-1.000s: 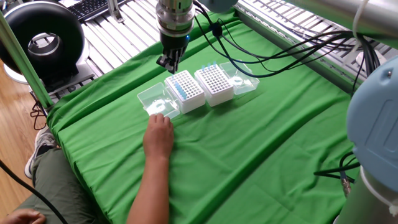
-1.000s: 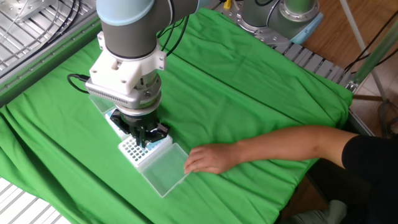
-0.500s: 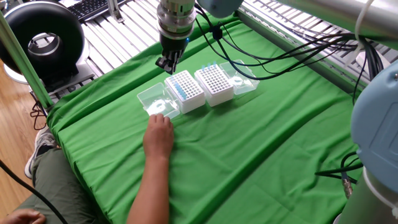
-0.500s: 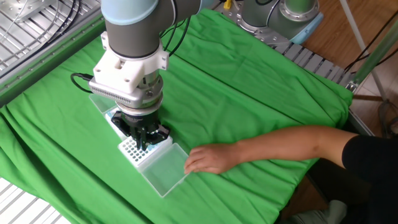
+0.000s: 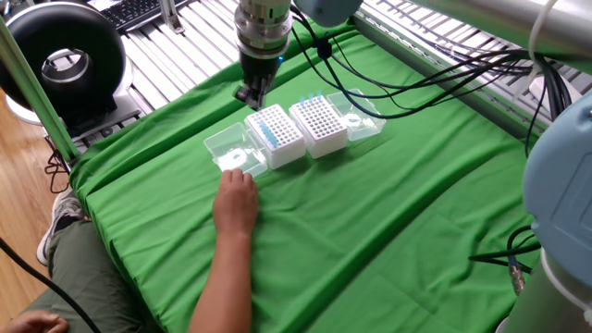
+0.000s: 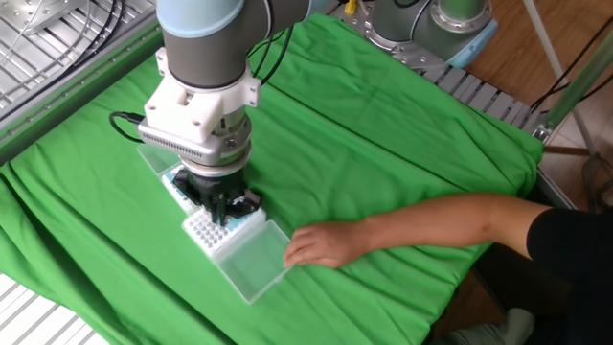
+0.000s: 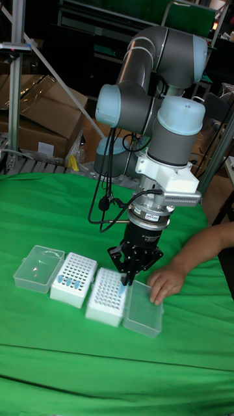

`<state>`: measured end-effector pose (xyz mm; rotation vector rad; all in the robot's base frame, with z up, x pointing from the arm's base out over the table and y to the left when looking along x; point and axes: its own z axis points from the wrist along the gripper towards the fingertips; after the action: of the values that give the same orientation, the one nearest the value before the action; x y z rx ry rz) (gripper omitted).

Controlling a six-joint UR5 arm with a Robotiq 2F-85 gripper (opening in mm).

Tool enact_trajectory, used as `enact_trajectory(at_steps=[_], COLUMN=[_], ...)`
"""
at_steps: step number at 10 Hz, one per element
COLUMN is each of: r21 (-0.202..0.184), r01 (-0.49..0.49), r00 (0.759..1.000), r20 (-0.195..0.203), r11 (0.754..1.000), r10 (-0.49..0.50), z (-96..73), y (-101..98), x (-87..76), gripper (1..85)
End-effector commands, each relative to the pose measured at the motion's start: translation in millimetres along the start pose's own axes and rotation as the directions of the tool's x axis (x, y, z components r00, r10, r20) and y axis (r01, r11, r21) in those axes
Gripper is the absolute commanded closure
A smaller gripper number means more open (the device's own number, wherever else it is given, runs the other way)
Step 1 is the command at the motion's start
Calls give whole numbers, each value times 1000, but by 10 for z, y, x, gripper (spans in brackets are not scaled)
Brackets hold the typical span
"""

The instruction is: Insert a medium pipette tip into the holder for medium pipette tips

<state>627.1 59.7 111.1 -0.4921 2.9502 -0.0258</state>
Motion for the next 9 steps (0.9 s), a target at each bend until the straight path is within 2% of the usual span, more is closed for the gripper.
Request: enact_trajectory(at_steps=[1, 9], r21=[-12, -21], r01=[-9, -15], r00=[1000, 1000], r20=[-2, 15], r11=[1000, 1000], r10=[9, 16], z=[-36, 0], y=[8, 50], x=[12, -35], gripper=[847, 847])
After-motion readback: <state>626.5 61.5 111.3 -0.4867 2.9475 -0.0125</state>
